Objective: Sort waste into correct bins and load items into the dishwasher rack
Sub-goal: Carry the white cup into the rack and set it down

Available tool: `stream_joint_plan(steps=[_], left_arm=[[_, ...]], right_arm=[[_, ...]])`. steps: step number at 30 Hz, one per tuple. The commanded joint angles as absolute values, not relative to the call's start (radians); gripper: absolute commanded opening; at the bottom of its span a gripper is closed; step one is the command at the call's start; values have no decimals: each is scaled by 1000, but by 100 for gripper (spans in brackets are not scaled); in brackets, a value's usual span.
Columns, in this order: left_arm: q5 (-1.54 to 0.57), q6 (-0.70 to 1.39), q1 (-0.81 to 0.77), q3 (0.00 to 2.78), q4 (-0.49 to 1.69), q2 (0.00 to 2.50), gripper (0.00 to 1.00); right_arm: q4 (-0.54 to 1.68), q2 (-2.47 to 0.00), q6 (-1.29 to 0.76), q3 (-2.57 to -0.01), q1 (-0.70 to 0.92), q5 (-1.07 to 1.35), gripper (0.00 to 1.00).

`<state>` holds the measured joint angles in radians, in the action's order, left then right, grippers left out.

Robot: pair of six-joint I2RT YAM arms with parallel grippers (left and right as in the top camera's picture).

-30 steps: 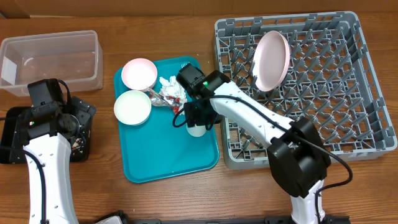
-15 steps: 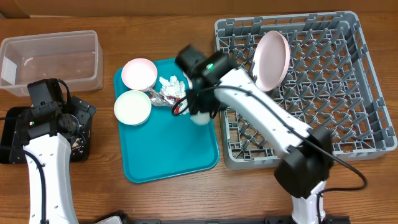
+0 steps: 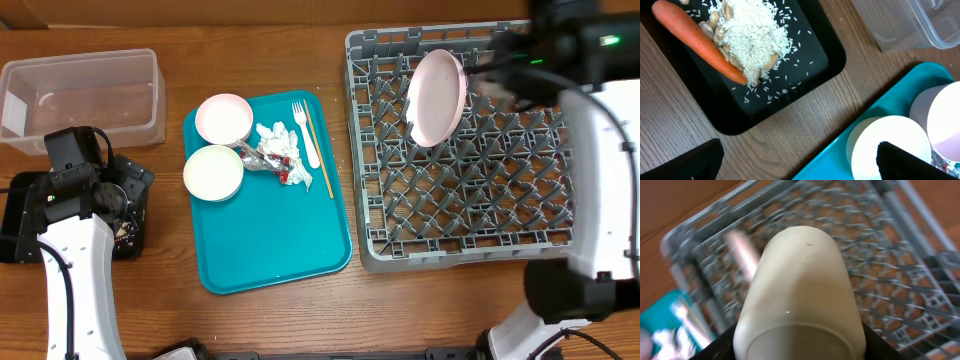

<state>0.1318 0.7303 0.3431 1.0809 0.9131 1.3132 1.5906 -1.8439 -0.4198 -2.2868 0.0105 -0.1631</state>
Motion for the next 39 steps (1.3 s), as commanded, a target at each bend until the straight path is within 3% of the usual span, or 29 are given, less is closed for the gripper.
stream_joint_plan(steps=[1, 10, 11, 18, 25, 34, 39], left_arm=[[146, 741, 347, 1102, 911, 1315, 100], [146, 740, 347, 1102, 912, 1315, 100], [146, 740, 347, 1102, 912, 1315, 100], [145, 741, 347, 1102, 912, 1315, 100], [145, 741, 347, 1102, 912, 1315, 100], [146, 740, 347, 1102, 912, 1315, 100], [144, 741, 347, 1102, 911, 1315, 100]], right_arm=[[1572, -1861, -383, -2243, -80, -104, 35], [1326, -1876, -371, -1877, -131, -41, 37], [1292, -1876, -371, -1825, -131, -38, 43], [1292, -1875, -369, -1788, -130, -20, 57], [1327, -1875, -365, -1789, -130, 33, 91], [1483, -1870, -365, -1935, -106, 81, 89], [1515, -1831, -365, -2030, 25, 124, 89]])
